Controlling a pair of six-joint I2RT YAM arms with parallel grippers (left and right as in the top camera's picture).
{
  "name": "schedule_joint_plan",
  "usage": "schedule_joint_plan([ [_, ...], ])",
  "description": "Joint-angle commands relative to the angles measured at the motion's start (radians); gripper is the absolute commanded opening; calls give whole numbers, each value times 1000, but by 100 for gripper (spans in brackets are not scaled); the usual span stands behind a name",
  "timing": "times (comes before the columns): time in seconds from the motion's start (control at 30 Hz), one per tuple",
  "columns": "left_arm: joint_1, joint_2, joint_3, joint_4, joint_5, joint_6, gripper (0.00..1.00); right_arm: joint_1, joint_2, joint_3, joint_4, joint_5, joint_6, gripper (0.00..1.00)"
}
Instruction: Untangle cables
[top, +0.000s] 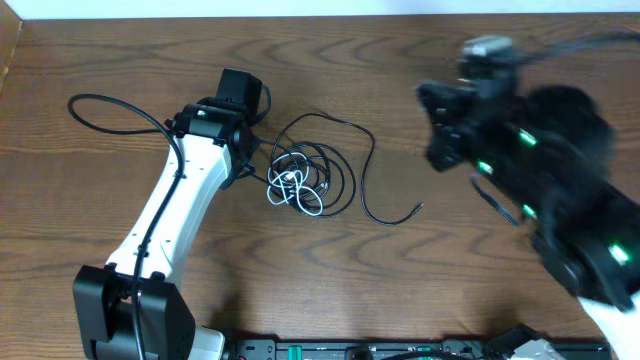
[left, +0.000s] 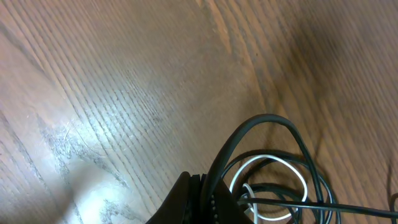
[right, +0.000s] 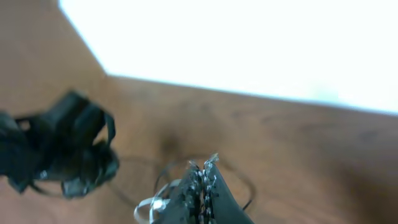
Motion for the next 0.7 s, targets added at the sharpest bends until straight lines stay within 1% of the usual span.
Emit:
schedule_joint_plan([
  [0.0,3,5,-4,-3,-3,13,8,-5,-63,2,-30,130,10,1],
  [0.03,3,5,-4,-1,14,13,8,-5,-68,2,-47,111,9,1],
  [0.1,3,5,-4,6,41,14,8,-4,-62,2,-84,67,9,10],
  [0.17,3,5,-4,10,40,14,8,-4,-35,2,-121,22,9,24],
  [0.23,3,5,-4,10,40,13,8,-4,14,2,-151,-37,9,41],
  [0.33,3,5,-4,10,40,13,8,-3,109,2,-178,-164,7,60],
  [0.37,3,5,-4,10,40,14,8,0,150,2,-181,-211,-6,64],
  [0.47,3,5,-4,9,40,14,8,23,281,2,-178,-316,-62,73],
  [0.53,3,5,-4,9,40,14,8,47,383,2,-168,-329,-63,75],
  [0.67,3,5,-4,5,40,14,8,105,583,2,-134,-332,-63,80],
])
